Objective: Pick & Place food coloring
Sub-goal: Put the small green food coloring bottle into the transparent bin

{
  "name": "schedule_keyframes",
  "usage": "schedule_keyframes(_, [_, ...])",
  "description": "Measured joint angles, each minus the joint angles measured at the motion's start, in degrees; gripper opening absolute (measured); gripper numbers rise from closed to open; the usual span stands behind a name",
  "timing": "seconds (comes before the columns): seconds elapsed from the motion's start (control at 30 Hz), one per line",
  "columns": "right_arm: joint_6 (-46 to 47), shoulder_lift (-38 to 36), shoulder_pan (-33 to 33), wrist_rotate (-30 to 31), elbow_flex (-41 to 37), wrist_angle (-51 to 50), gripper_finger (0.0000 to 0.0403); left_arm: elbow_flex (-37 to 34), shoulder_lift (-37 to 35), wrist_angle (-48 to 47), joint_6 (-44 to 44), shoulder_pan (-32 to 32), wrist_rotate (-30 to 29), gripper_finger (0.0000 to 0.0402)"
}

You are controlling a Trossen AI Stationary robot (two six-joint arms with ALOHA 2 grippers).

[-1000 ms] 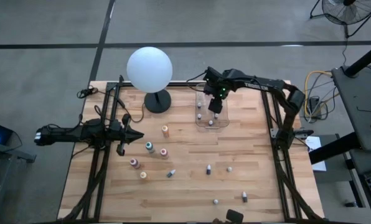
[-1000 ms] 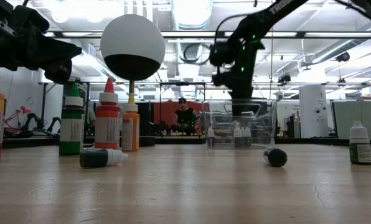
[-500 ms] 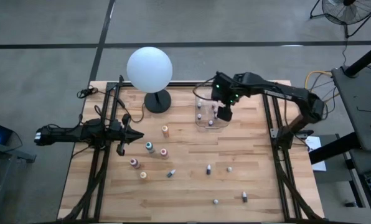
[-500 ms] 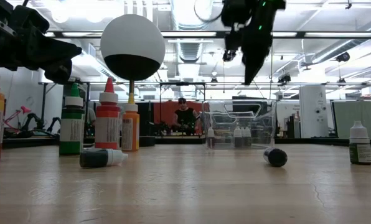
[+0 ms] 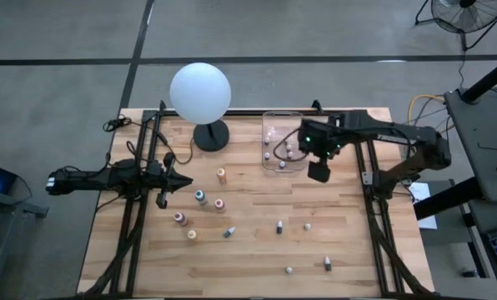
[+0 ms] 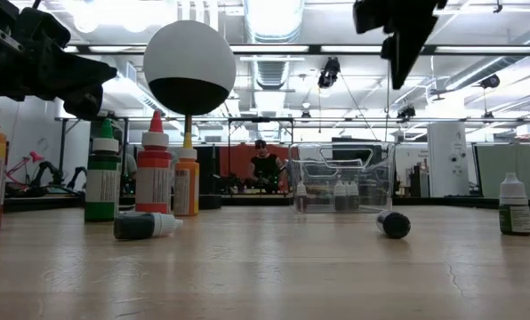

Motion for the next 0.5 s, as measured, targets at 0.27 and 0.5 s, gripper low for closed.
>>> schedule_keyframes(0.27, [6.0, -2.1, 10.9, -0.1, 0.0, -0.6, 0.0281, 0.0, 0.0, 0.0, 0.0, 0.0, 0.0, 0.0000])
schedule_keyframes(0.5, [14.0, -2.1, 22.7, -0.4, 0.0, -1.2, 0.0282, 0.0, 0.0, 0.0, 0.0, 0.0, 0.0, 0.0000])
